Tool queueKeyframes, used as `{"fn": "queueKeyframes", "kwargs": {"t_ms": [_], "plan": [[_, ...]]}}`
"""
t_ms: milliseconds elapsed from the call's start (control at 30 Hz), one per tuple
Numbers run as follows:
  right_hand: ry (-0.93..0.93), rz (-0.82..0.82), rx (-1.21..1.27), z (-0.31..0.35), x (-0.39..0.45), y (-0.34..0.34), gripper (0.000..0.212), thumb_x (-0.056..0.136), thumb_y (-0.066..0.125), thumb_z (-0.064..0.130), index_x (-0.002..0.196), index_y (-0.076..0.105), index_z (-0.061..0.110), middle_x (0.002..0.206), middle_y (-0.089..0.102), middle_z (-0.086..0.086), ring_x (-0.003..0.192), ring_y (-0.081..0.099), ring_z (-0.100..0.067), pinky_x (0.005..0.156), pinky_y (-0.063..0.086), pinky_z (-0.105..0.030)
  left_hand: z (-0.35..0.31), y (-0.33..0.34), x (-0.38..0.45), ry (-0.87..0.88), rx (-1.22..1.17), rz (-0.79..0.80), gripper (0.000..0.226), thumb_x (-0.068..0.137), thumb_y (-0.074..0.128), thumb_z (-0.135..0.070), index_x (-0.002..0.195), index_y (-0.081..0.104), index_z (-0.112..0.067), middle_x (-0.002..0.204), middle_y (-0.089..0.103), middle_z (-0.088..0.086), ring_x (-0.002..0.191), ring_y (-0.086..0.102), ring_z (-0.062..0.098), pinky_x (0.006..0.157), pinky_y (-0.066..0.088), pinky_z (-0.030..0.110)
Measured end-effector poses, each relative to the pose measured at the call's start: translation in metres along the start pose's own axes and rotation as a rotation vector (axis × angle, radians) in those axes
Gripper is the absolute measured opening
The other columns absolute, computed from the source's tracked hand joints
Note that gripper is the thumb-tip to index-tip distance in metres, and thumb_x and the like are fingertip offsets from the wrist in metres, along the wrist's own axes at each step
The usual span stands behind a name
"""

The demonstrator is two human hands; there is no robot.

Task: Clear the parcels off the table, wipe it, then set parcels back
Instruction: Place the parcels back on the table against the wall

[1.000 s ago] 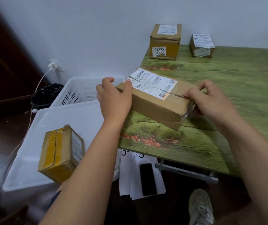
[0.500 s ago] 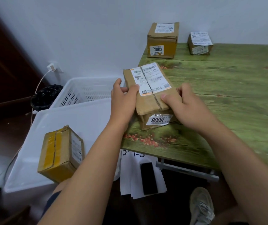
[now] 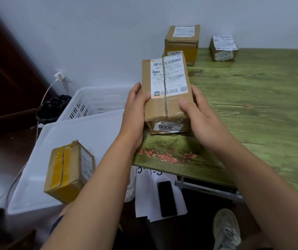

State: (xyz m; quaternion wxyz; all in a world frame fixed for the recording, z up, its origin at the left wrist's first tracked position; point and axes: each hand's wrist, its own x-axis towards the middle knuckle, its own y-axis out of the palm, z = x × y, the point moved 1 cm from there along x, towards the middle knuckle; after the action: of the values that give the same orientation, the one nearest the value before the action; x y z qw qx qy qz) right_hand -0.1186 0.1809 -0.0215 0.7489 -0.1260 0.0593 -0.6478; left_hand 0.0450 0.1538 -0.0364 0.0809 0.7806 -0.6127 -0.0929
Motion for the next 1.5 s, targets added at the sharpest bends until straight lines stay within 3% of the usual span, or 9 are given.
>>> {"fn": "queueKeyframes", "kwargs": {"t_ms": [133,300,533,767,933,1067,1233,1367,1500], "plan": [[-0.011,-0.044,0.13,0.002,0.002,-0.001,0.05,0.1,0.05,0.033,0.147,0.035,0.041,0.123,0.06,0.026,0.102,0.061,0.008,0.096,0.046,-0.025,0.0,0.002,0.0,0.003,-0.02,0.011,0.074,0.075,0.06,-0.029,0.145,0.037,-0.028,0.136,0.059,0.0,0.118,0.061,0.019,0.105,0.045,0.047],[-0.001,-0.067,0.269,-0.002,0.006,-0.004,0.047,0.099,0.052,0.021,0.143,0.044,0.036,0.125,0.063,0.016,0.096,0.068,0.0,0.088,0.054,-0.034,0.002,0.005,0.001,-0.018,-0.053,0.065,0.085,0.075,0.067,-0.028,0.151,0.028,-0.027,0.137,0.058,0.003,0.119,0.061,0.023,0.106,0.044,0.051],[0.071,-0.089,0.264,-0.011,0.01,-0.015,0.065,0.079,0.062,0.04,0.141,0.044,0.035,0.122,0.064,0.007,0.098,0.069,-0.01,0.086,0.056,-0.038,0.004,0.016,-0.003,-0.063,-0.108,0.156,0.087,0.075,0.071,-0.022,0.151,0.027,-0.017,0.117,0.071,0.003,0.101,0.07,0.019,0.094,0.054,0.043],[0.219,0.001,0.221,-0.018,0.007,-0.026,0.046,0.09,0.059,0.047,0.133,0.046,0.035,0.105,0.07,0.0,0.072,0.072,-0.022,0.062,0.056,-0.032,-0.001,0.028,-0.01,-0.017,-0.071,0.213,0.064,0.083,0.064,-0.025,0.142,0.042,-0.014,0.121,0.068,0.009,0.11,0.066,0.027,0.096,0.052,0.046],[0.2,-0.103,0.185,-0.018,0.009,-0.043,0.045,0.092,0.057,0.046,0.132,0.044,0.028,0.087,0.071,-0.002,0.059,0.065,-0.021,0.05,0.05,-0.028,0.003,0.04,-0.017,0.01,0.284,0.285,0.053,0.099,0.027,-0.06,0.13,0.059,-0.031,0.128,0.065,-0.007,0.12,0.059,0.01,0.11,0.039,0.043],[0.177,-0.231,0.082,-0.018,0.013,-0.066,0.053,0.087,0.056,0.054,0.13,0.042,0.028,0.087,0.069,-0.001,0.051,0.058,-0.019,0.046,0.046,-0.028,0.009,0.046,-0.027,-0.03,0.672,0.385,0.07,0.091,0.007,-0.073,0.144,0.042,-0.044,0.15,0.042,-0.017,0.141,0.032,0.004,0.12,0.016,0.037],[0.172,-0.316,-0.185,-0.018,0.011,-0.095,0.082,0.066,0.046,0.074,0.137,0.03,0.036,0.116,0.066,-0.008,0.093,0.064,-0.033,0.087,0.053,-0.051,0.022,0.05,-0.03,0.175,1.246,0.483,0.053,0.104,0.021,-0.047,0.154,0.024,-0.029,0.162,0.016,-0.01,0.15,0.006,0.011,0.116,0.003,0.027],[0.189,-0.344,-0.284,-0.019,0.005,-0.114,0.084,0.069,0.044,0.073,0.141,0.026,0.032,0.121,0.063,-0.006,0.098,0.065,-0.037,0.089,0.052,-0.05,0.037,0.055,-0.03,0.224,1.615,0.499,0.061,0.101,0.018,-0.057,0.156,0.005,-0.036,0.163,-0.006,-0.011,0.15,-0.009,0.014,0.12,-0.006,0.043],[0.227,-0.395,-0.345,-0.025,0.001,-0.143,0.076,0.083,0.046,0.066,0.144,0.027,0.025,0.133,0.057,-0.013,0.113,0.057,-0.037,0.098,0.046,-0.045,0.043,0.076,-0.032,0.096,1.695,0.439,0.06,0.1,0.011,-0.058,0.155,-0.006,-0.039,0.162,-0.017,-0.009,0.149,-0.017,0.02,0.117,-0.013,0.051]]}}
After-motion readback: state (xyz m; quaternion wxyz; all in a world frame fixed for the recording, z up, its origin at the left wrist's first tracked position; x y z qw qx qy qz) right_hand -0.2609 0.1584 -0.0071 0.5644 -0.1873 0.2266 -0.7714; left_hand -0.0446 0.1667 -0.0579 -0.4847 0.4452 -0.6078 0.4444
